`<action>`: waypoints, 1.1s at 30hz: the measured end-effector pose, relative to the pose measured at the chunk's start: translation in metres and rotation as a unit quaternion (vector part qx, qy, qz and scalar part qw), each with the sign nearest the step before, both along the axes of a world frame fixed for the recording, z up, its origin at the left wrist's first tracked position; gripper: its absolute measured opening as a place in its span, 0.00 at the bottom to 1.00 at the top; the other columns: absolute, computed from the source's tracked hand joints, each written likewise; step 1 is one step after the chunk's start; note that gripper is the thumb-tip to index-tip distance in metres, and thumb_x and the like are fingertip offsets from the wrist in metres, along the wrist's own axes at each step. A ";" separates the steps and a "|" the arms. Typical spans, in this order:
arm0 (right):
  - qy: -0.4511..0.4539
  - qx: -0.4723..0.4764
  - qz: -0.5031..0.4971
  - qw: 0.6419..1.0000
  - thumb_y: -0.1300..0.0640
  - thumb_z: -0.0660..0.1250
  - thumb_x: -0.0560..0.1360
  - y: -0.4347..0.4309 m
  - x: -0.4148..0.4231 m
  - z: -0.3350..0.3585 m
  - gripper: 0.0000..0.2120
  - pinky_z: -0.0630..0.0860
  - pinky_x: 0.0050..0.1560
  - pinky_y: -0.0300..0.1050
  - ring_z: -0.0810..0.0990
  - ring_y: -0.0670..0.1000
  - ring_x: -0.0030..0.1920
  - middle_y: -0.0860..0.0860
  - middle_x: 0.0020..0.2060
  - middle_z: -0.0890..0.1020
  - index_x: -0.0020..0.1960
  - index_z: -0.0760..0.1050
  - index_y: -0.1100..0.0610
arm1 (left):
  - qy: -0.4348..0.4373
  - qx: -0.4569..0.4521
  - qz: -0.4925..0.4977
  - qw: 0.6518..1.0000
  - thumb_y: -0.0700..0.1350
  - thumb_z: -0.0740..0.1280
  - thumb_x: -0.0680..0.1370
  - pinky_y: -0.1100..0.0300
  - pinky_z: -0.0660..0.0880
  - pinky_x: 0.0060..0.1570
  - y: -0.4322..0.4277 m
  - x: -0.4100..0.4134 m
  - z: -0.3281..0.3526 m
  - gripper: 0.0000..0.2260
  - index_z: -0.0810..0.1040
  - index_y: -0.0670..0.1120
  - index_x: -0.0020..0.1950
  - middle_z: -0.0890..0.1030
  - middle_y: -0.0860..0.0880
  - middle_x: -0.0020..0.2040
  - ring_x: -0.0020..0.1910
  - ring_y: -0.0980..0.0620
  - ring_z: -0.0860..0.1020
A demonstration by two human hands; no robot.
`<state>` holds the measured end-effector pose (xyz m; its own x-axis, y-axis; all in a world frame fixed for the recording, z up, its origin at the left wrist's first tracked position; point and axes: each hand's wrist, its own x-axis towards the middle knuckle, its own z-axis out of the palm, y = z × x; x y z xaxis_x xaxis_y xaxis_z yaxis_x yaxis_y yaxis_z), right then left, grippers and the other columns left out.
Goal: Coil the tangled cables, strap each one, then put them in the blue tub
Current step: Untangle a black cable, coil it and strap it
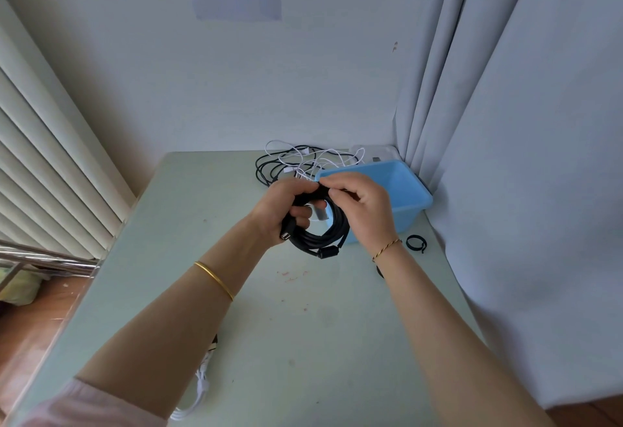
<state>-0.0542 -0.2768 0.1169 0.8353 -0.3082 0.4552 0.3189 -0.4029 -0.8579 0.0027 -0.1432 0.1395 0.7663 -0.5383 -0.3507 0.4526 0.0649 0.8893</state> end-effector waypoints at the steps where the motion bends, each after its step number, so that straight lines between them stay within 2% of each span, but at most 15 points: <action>1: -0.002 0.012 0.002 1.000 0.69 0.65 0.70 0.000 0.000 0.001 0.10 0.76 0.54 0.42 0.80 0.48 0.50 0.50 0.45 0.83 0.47 0.83 0.61 | 0.012 -0.006 0.000 1.000 0.42 0.57 0.80 0.69 0.59 0.19 0.000 0.000 0.002 0.08 0.74 0.42 0.46 0.76 0.46 0.33 0.18 0.59 0.59; 5: -0.001 0.046 -0.008 0.999 0.65 0.60 0.68 0.002 0.001 0.004 0.13 0.77 0.52 0.44 0.81 0.47 0.48 0.51 0.43 0.84 0.43 0.83 0.60 | -0.021 0.004 -0.024 0.999 0.44 0.61 0.79 0.69 0.59 0.19 0.000 0.001 0.005 0.08 0.75 0.44 0.42 0.76 0.46 0.33 0.19 0.59 0.59; 8: 0.002 0.078 -0.002 0.997 0.64 0.58 0.67 0.004 0.001 0.008 0.14 0.77 0.51 0.41 0.82 0.46 0.46 0.51 0.41 0.84 0.41 0.83 0.60 | -0.084 0.017 -0.050 0.995 0.35 0.63 0.78 0.68 0.60 0.19 0.003 0.002 0.003 0.02 0.74 0.41 0.46 0.75 0.45 0.34 0.19 0.59 0.59; 11: 0.016 0.118 0.011 0.993 0.66 0.57 0.68 0.002 0.001 0.011 0.14 0.76 0.46 0.36 0.82 0.46 0.44 0.52 0.40 0.84 0.42 0.82 0.63 | -0.111 0.024 -0.045 0.993 0.31 0.63 0.76 0.67 0.59 0.22 0.005 -0.001 0.005 0.06 0.72 0.41 0.44 0.77 0.47 0.29 0.21 0.58 0.59; 15: 0.062 0.158 0.015 0.985 0.71 0.61 0.73 0.001 0.002 0.007 0.11 0.73 0.38 0.33 0.79 0.44 0.38 0.51 0.39 0.83 0.45 0.81 0.63 | -0.129 0.059 -0.038 0.989 0.28 0.63 0.75 0.66 0.60 0.22 0.005 -0.003 0.008 0.11 0.70 0.44 0.45 0.76 0.52 0.24 0.21 0.57 0.62; 17: 0.072 0.150 0.012 0.986 0.69 0.65 0.73 0.000 0.003 0.002 0.08 0.75 0.40 0.35 0.80 0.44 0.38 0.50 0.38 0.83 0.44 0.82 0.59 | -0.151 0.087 -0.047 0.984 0.28 0.63 0.75 0.65 0.61 0.24 0.004 -0.004 0.006 0.10 0.71 0.43 0.46 0.76 0.53 0.24 0.23 0.55 0.63; 19: 0.073 0.143 0.016 0.987 0.68 0.68 0.72 0.000 0.003 -0.001 0.10 0.77 0.45 0.40 0.81 0.47 0.40 0.50 0.39 0.84 0.42 0.82 0.54 | -0.164 0.107 -0.045 0.980 0.29 0.64 0.75 0.64 0.62 0.24 0.005 -0.003 0.003 0.09 0.71 0.42 0.47 0.75 0.53 0.25 0.26 0.53 0.62; 21: 0.074 0.143 0.021 0.987 0.68 0.68 0.72 0.002 0.003 -0.003 0.11 0.78 0.46 0.42 0.82 0.49 0.41 0.49 0.39 0.84 0.41 0.81 0.52 | -0.166 0.127 -0.033 0.977 0.29 0.65 0.74 0.64 0.64 0.23 0.007 -0.001 0.000 0.09 0.70 0.41 0.48 0.74 0.50 0.28 0.27 0.52 0.62; 24: 0.075 0.144 0.021 0.987 0.67 0.69 0.72 0.009 0.003 -0.006 0.11 0.75 0.38 0.36 0.80 0.44 0.38 0.46 0.38 0.83 0.41 0.81 0.51 | -0.160 0.149 -0.027 0.975 0.29 0.67 0.73 0.64 0.65 0.22 0.014 0.002 -0.004 0.10 0.71 0.41 0.47 0.70 0.46 0.33 0.27 0.53 0.62; 26: 0.099 0.161 0.033 0.981 0.66 0.69 0.72 0.014 0.003 -0.009 0.10 0.72 0.35 0.35 0.79 0.45 0.36 0.46 0.36 0.83 0.41 0.81 0.51 | -0.161 0.158 -0.032 0.974 0.30 0.67 0.73 0.64 0.66 0.22 0.021 0.003 -0.006 0.10 0.71 0.42 0.46 0.70 0.46 0.34 0.25 0.54 0.63; 29: 0.126 0.173 0.067 0.975 0.66 0.71 0.71 0.020 0.003 -0.013 0.09 0.76 0.40 0.39 0.80 0.45 0.38 0.47 0.37 0.83 0.41 0.79 0.51 | -0.166 0.167 -0.036 0.971 0.30 0.67 0.74 0.65 0.67 0.23 0.034 0.001 -0.010 0.09 0.71 0.43 0.44 0.71 0.46 0.35 0.23 0.56 0.66; 31: 0.131 0.146 0.076 0.978 0.67 0.71 0.70 0.026 0.004 -0.015 0.11 0.77 0.44 0.37 0.80 0.43 0.39 0.46 0.38 0.82 0.41 0.77 0.51 | -0.158 0.168 -0.036 0.972 0.30 0.67 0.75 0.65 0.67 0.23 0.041 -0.001 -0.013 0.09 0.71 0.43 0.45 0.70 0.45 0.36 0.23 0.56 0.65; 33: 0.144 0.132 0.081 0.977 0.67 0.71 0.70 0.032 0.005 -0.016 0.11 0.75 0.38 0.33 0.79 0.42 0.37 0.48 0.38 0.81 0.41 0.76 0.52 | -0.157 0.179 -0.025 0.971 0.30 0.67 0.74 0.63 0.67 0.23 0.048 -0.001 -0.017 0.10 0.70 0.42 0.48 0.71 0.44 0.36 0.23 0.55 0.65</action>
<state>-0.0494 -0.2446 0.1005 0.9648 -0.2360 0.1161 0.0898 -0.1192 -0.9888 0.0016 -0.0955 0.1221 0.8416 -0.4646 -0.2755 0.1499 -0.2892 0.9455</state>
